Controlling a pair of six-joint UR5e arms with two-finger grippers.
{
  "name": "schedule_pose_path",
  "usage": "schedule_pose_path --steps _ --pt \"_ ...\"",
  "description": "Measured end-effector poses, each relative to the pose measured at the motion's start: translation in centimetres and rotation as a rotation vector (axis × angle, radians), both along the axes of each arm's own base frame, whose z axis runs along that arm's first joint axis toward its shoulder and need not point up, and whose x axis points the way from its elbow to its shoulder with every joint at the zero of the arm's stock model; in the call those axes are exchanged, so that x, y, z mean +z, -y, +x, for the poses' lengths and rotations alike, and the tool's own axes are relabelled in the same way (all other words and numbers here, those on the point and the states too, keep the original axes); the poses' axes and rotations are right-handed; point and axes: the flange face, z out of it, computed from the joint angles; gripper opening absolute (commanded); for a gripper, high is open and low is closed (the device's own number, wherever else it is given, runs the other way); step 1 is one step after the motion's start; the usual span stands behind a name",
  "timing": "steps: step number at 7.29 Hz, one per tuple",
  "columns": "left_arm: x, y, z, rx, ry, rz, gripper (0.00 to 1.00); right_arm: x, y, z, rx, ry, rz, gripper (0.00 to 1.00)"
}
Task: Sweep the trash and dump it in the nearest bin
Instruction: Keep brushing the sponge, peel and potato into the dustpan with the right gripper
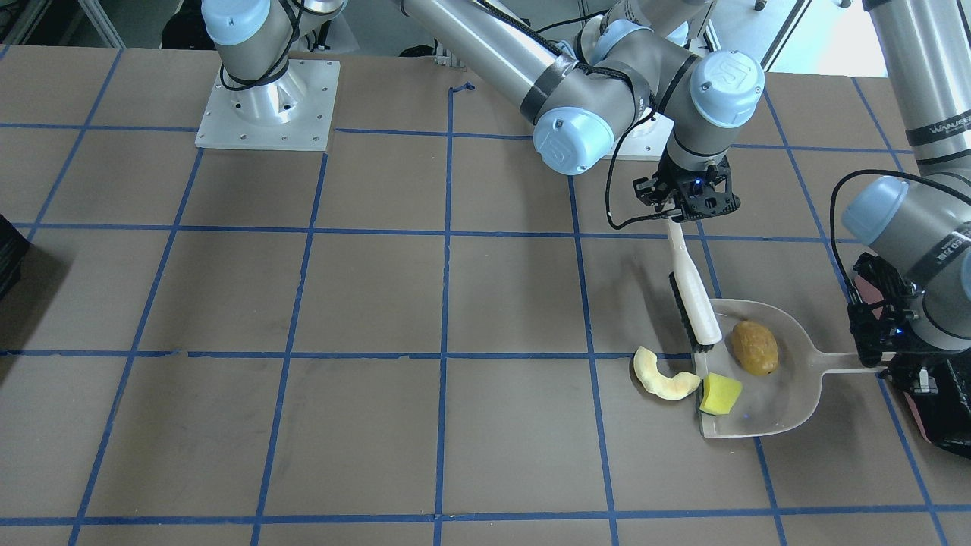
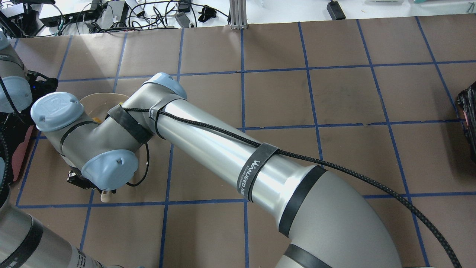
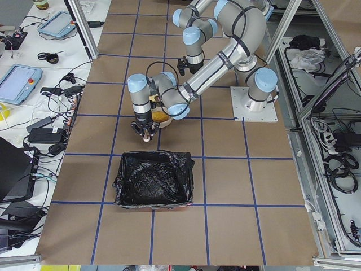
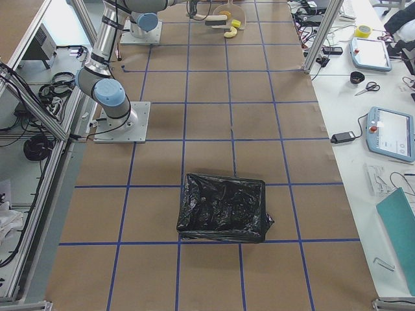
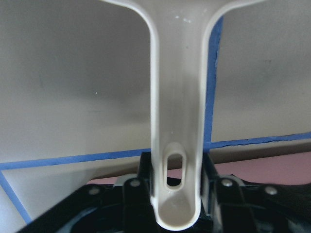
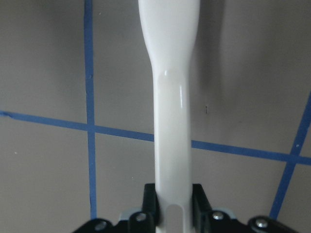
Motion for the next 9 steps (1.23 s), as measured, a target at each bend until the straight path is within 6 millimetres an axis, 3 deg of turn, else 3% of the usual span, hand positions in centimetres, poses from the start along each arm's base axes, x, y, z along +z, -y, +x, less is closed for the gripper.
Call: schedule_pose_path --steps 2,5,9 --pt "-0.1 0.1 -0.2 -0.003 0.000 0.001 0.00 1.1 0.2 -0.6 -0.248 -0.015 0.012 0.00" --pt "-0.1 0.1 -0.5 -0.007 -0.001 0.001 0.00 1.5 3.6 -2.3 -0.558 -0.039 -0.001 0.00" --pt "-0.1 0.1 -0.5 -0.009 -0.001 0.002 0.00 -3.2 8.1 -0.1 -0.755 -0.021 -0.025 0.00"
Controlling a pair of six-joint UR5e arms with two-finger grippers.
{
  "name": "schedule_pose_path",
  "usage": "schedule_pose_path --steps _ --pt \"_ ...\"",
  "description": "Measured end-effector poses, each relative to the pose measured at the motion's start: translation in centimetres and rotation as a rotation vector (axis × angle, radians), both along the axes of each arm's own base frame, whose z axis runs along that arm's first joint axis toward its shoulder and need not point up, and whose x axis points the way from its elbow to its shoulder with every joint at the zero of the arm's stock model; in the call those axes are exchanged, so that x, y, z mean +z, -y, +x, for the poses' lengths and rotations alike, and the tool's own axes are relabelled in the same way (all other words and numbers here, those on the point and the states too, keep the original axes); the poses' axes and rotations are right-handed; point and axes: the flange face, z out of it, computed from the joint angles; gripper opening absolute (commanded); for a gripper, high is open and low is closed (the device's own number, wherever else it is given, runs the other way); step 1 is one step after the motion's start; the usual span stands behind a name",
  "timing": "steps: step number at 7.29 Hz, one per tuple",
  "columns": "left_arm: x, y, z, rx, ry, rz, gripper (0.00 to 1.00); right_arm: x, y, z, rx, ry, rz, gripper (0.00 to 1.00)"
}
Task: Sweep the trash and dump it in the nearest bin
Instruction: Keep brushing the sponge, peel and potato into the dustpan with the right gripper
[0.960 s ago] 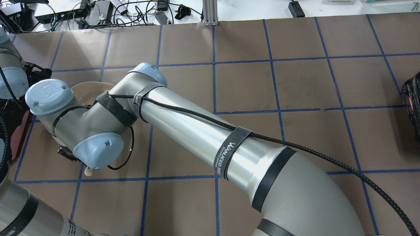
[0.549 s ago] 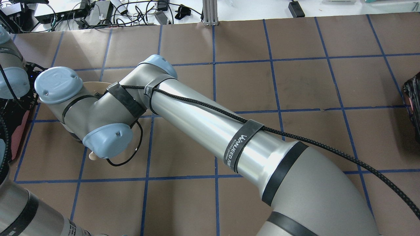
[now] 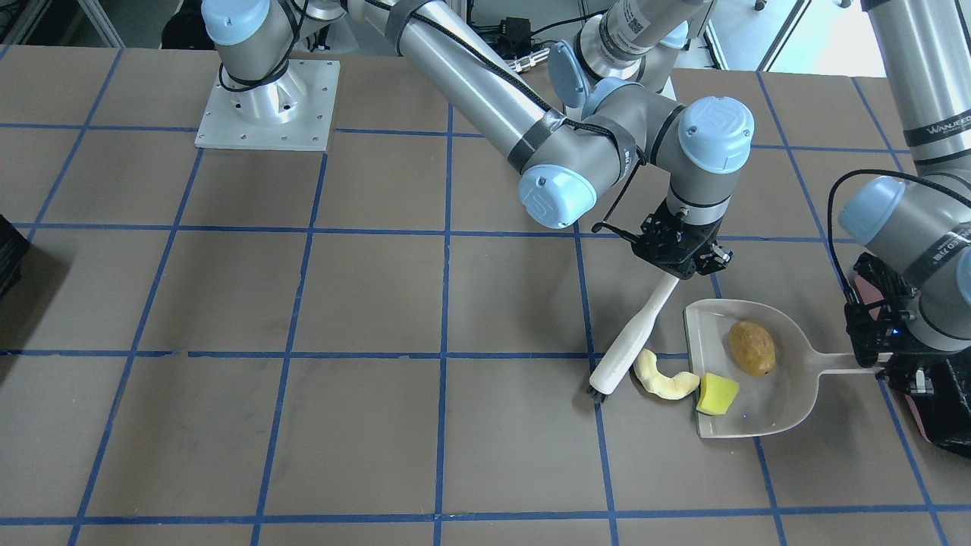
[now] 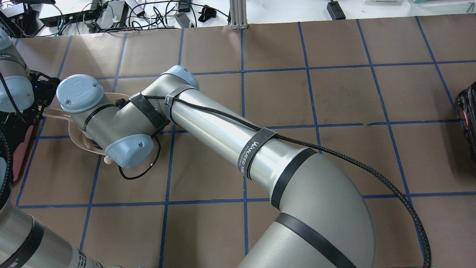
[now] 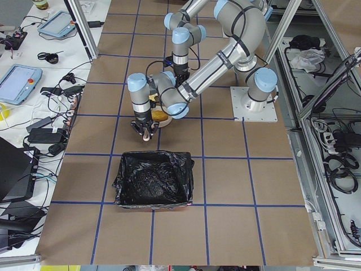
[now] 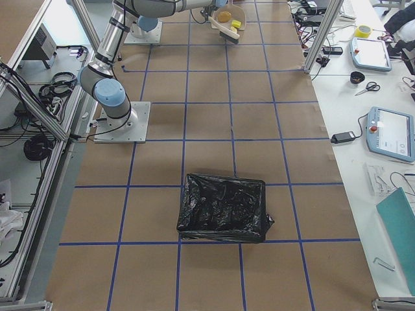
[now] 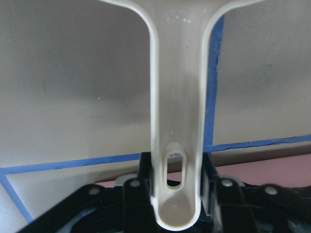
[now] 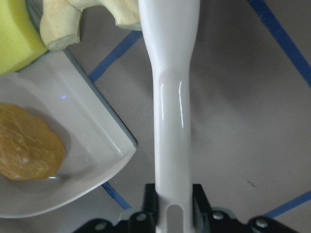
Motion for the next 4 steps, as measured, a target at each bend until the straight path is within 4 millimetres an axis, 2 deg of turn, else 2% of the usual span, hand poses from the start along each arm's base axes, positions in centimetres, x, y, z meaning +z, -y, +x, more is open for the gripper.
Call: schedule_pose_path --steps 1,4 --pt "0.00 0.00 0.00 -0.001 0.000 0.000 0.00 -0.47 0.27 0.25 0.028 0.001 -0.005 0.00" --pt "-0.08 0.01 0.00 -0.001 -0.001 0.001 0.00 -0.80 -0.32 0.82 0.285 0.047 0.011 0.00"
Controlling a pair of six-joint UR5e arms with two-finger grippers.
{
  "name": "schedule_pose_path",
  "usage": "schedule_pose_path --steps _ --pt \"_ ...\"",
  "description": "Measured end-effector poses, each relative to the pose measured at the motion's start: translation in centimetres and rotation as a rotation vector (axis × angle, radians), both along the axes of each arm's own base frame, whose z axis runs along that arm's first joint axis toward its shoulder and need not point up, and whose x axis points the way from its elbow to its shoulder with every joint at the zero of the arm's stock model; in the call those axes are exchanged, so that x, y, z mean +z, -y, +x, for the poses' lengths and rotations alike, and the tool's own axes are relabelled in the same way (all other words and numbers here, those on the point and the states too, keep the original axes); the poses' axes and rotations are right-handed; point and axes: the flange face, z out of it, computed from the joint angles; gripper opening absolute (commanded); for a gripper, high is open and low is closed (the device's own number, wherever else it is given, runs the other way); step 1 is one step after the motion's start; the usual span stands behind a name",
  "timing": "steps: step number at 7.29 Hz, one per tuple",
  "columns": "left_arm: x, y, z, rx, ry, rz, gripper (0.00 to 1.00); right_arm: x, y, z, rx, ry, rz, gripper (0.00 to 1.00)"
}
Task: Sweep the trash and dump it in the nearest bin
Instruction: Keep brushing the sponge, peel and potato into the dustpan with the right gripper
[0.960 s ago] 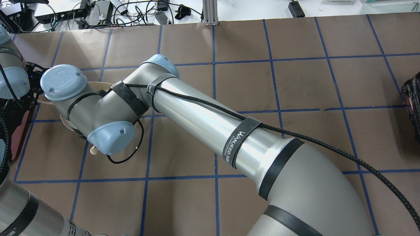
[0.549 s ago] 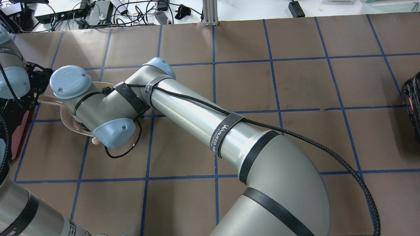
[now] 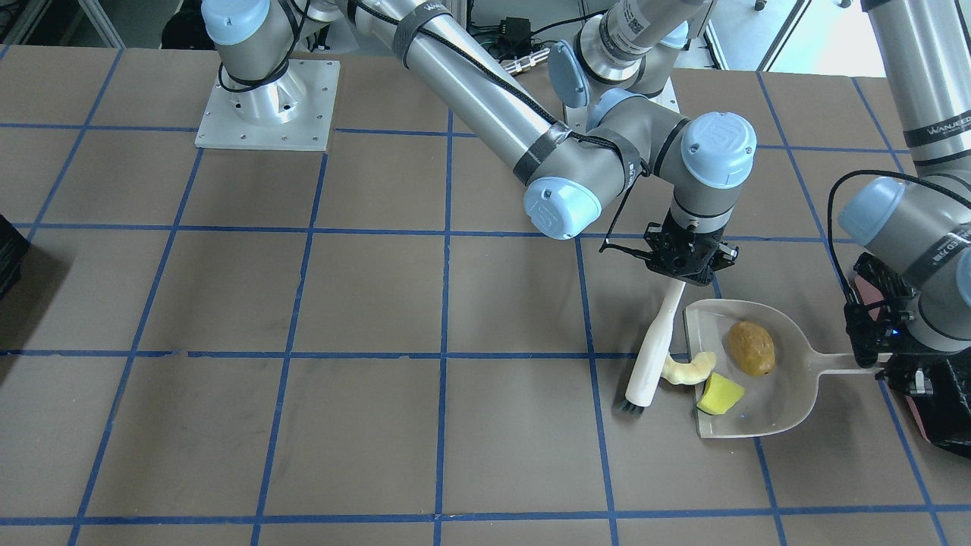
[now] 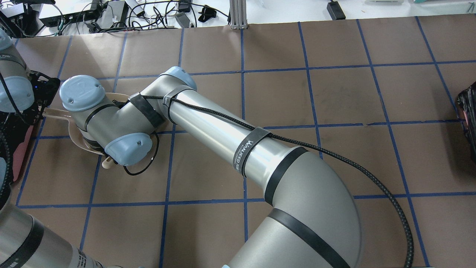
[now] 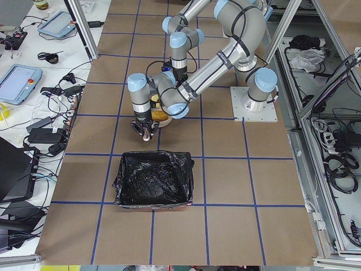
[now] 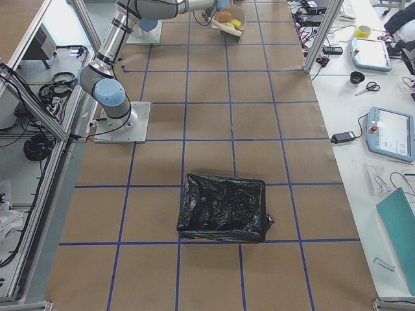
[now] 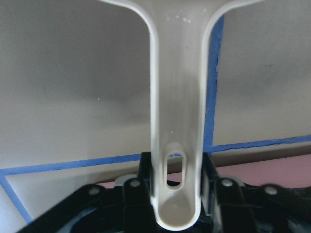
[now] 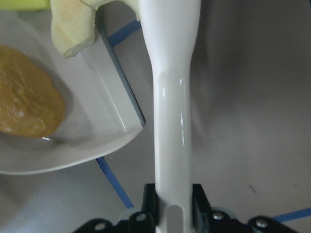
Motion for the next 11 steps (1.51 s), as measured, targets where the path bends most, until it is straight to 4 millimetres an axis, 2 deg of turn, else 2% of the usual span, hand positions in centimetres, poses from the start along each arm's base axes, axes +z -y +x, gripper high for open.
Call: schedule_pose_path --steps 3,6,8,11 --pt "-0.1 0.0 0.0 -0.001 -0.001 0.001 0.00 -0.6 -0.8 0.5 0.346 0.072 0.012 0.00" --pt "-0.1 0.0 0.0 -0.004 -0.003 0.002 0.00 -0.4 -0.9 1.1 0.561 0.115 -0.019 0.00" --pt "-0.1 0.0 0.0 -0.007 -0.005 0.002 0.00 0.8 -1.6 0.9 0.543 0.113 -0.008 0.00" --pt "-0.1 0.0 -0.1 -0.010 -0.013 -0.002 0.00 4.9 -2.1 -0.1 0.424 0.113 -0.009 0.00"
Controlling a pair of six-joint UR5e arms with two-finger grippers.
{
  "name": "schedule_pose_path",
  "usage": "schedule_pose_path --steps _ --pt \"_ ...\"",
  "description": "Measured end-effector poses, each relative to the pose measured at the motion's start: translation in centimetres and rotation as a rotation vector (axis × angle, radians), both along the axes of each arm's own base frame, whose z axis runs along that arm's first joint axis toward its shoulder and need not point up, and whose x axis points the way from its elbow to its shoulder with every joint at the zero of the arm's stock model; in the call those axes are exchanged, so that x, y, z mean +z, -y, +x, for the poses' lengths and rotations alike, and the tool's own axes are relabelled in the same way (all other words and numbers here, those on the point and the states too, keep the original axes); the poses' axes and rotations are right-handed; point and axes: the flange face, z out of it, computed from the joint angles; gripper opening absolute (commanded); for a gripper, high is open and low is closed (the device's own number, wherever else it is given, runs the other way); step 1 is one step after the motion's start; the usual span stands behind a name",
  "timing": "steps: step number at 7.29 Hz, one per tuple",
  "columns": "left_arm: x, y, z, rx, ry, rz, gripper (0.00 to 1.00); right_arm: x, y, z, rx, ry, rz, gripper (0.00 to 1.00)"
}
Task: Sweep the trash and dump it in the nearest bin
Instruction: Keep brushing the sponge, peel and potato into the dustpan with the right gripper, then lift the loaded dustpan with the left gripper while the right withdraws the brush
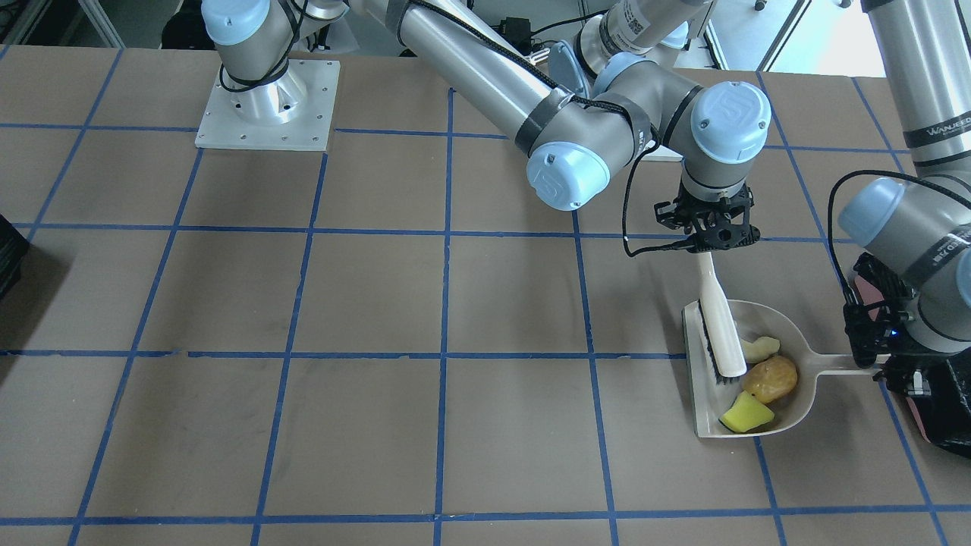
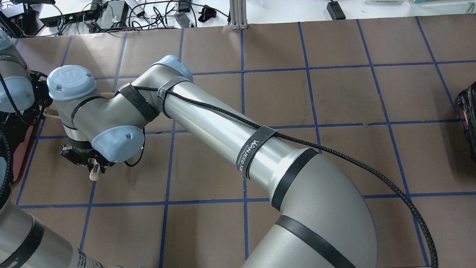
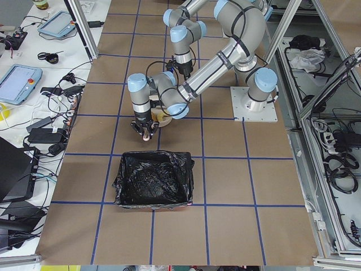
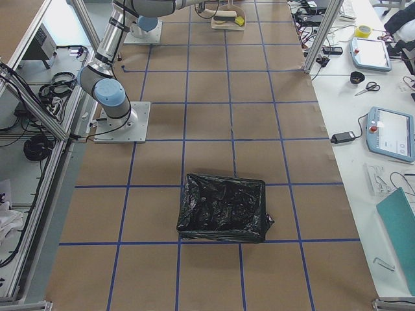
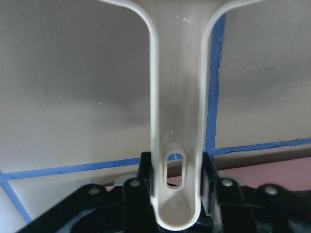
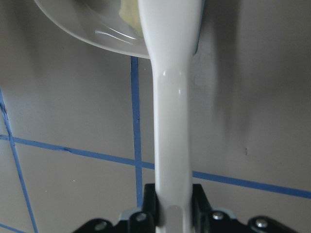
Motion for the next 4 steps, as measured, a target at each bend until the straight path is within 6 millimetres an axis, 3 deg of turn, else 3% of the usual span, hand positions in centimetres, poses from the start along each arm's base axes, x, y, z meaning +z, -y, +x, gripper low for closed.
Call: schedule_pose_path --steps 2,4 --pt "0.3 0.0 -0.8 -0.005 -0.081 -0.028 0.00 0.9 -0.3 -2.3 -0.118 -0.076 -0.006 0.00" --pt "0.9 -0.2 -1.2 0.015 -0.156 -0.046 0.00 0.8 -1.0 -7.0 -0.176 -0.172 -0.020 0.00"
